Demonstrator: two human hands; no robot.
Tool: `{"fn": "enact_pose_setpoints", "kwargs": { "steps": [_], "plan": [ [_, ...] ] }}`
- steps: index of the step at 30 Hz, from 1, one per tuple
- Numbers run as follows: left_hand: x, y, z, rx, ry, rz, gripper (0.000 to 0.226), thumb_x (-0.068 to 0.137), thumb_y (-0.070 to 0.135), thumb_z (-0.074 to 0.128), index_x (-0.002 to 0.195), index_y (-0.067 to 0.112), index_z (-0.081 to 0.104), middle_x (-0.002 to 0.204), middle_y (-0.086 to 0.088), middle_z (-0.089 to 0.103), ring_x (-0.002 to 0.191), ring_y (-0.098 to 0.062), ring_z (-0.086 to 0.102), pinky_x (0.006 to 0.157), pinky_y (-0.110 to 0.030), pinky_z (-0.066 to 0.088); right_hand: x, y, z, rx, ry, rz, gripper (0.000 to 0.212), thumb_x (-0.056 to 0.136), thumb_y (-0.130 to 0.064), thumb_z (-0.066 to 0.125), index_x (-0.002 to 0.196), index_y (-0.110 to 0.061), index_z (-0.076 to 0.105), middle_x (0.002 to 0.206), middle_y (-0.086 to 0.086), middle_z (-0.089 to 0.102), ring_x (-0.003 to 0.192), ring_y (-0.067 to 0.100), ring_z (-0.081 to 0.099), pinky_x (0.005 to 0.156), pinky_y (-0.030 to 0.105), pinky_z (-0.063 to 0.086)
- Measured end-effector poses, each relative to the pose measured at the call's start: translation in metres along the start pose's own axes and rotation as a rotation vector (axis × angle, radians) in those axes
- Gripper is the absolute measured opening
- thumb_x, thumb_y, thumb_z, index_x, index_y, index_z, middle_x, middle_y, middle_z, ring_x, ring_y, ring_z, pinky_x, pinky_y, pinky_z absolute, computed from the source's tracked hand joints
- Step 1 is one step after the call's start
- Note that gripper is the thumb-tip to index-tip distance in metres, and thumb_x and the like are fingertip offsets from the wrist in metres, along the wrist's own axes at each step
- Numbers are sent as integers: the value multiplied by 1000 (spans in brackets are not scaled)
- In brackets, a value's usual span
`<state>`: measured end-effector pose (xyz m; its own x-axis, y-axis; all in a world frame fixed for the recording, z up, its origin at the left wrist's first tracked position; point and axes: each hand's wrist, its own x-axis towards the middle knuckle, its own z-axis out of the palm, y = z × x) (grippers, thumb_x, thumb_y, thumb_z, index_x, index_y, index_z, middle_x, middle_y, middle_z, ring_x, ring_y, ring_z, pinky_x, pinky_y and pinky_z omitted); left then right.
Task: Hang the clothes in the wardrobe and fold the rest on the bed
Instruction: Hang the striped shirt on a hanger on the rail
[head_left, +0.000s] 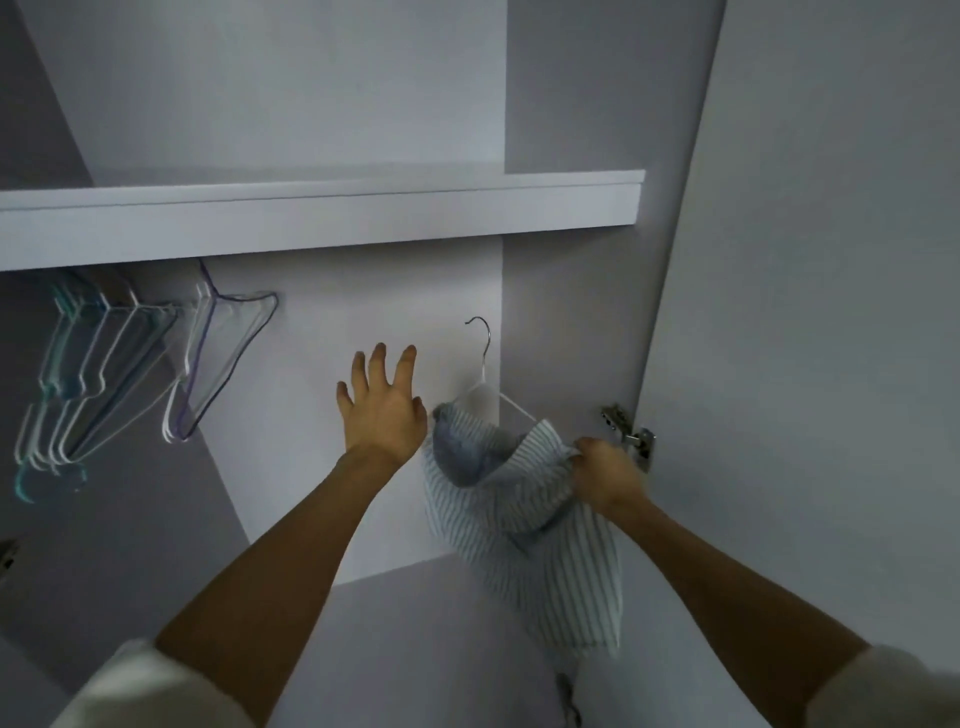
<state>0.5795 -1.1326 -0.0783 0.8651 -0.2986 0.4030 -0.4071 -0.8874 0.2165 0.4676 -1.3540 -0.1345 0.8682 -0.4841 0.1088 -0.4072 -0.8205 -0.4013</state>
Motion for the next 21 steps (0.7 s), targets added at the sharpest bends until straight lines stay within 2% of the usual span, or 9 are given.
{"fn": "enact_pose_setpoints", "kwargs": {
  "steps": [5, 9, 13, 16, 18, 21],
  "plan": [
    [35, 49, -17, 263, 241, 208, 77, 93, 45, 47, 151, 26, -1, 159, -10, -7, 145, -34, -6, 114, -52, 8, 32, -20, -37, 215, 107, 39, 21, 89, -10, 44, 93, 0, 62, 105, 24, 65, 99, 39, 60, 80, 36, 47],
    [63, 62, -19, 455, 361, 258, 88, 90, 43, 50, 149, 22, -11, 156, -12, -19, 143, -36, -16, 113, -55, -3, 57, -28, -46, 316, 175, 51, 20, 88, -12, 45, 89, -1, 62, 103, 21, 65, 98, 38, 60, 72, 30, 41],
    [90, 65, -25, 473, 440, 215, 92, 88, 41, 50, 148, 18, -15, 156, -12, -18, 143, -37, -15, 111, -59, -7, 79, -33, -38, 363, 274, 57, 30, 90, -14, 44, 115, -7, 58, 115, 19, 62, 107, 37, 57, 82, 35, 44],
    [105, 70, -18, 465, 478, 192, 91, 89, 43, 44, 146, 16, -22, 155, -13, -21, 140, -40, -20, 110, -61, -10, 100, -32, -31, 361, 375, 17, 35, 91, -15, 43, 126, -14, 48, 113, 18, 63, 104, 38, 57, 80, 37, 44],
    [110, 69, -10, 463, 508, 189, 91, 90, 44, 39, 143, 14, -29, 153, -15, -27, 136, -41, -26, 108, -62, -12, 112, -30, -26, 322, 444, -17, 40, 90, -14, 42, 130, -19, 45, 111, 16, 64, 102, 38, 59, 79, 38, 45],
    [116, 67, -2, 465, 549, 173, 94, 90, 41, 38, 137, 13, -38, 143, -16, -43, 133, -43, -30, 105, -64, -15, 130, -30, -21, 302, 461, -37, 46, 91, -10, 40, 135, -23, 45, 113, 14, 65, 102, 36, 59, 77, 37, 45]
  ]
}}
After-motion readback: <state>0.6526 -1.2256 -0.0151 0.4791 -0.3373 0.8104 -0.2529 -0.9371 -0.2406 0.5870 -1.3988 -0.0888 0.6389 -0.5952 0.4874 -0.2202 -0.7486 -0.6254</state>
